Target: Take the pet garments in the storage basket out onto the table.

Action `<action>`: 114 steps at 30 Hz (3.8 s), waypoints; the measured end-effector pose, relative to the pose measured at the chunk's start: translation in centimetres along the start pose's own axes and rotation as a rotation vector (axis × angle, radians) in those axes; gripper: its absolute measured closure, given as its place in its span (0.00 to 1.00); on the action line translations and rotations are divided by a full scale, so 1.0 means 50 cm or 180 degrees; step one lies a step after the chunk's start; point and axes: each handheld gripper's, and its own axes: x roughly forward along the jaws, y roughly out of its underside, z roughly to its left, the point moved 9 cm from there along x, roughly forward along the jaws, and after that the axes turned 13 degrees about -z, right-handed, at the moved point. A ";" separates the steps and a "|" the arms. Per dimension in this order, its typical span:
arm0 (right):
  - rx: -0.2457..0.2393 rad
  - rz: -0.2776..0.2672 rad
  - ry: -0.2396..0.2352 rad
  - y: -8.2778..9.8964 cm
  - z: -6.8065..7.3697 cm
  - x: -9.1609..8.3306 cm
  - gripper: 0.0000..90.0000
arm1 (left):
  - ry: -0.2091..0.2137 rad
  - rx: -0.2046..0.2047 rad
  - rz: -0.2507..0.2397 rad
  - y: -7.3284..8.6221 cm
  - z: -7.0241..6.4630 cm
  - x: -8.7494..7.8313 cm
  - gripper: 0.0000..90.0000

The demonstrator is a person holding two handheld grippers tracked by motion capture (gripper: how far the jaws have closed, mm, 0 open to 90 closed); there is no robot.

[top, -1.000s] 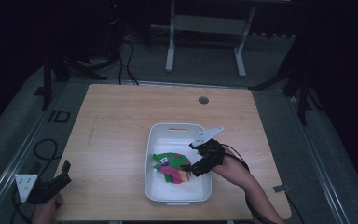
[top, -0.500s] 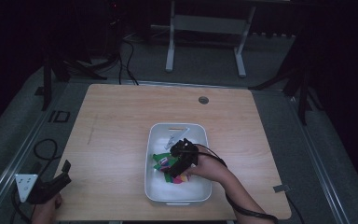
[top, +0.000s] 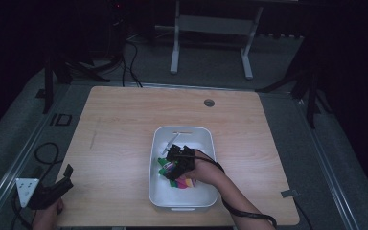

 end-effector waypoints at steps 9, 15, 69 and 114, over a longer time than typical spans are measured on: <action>-0.0353 0.0227 0.0184 0.015 0.008 0.008 0.68 | 0.0000 0.0000 0.0003 0.000 0.000 0.000 0.02; -0.0251 0.0097 0.0161 0.003 0.008 -0.015 0.76 | 0.0000 -0.0004 0.0006 0.000 0.000 0.000 0.02; 0.0259 -0.1108 0.1029 0.052 -0.166 -0.466 0.76 | -0.0043 0.0023 0.0001 0.000 0.000 0.000 0.02; 0.1016 -0.0568 0.1134 0.293 -0.303 -0.236 0.75 | -0.0024 0.0052 0.0006 0.001 -0.002 0.000 0.02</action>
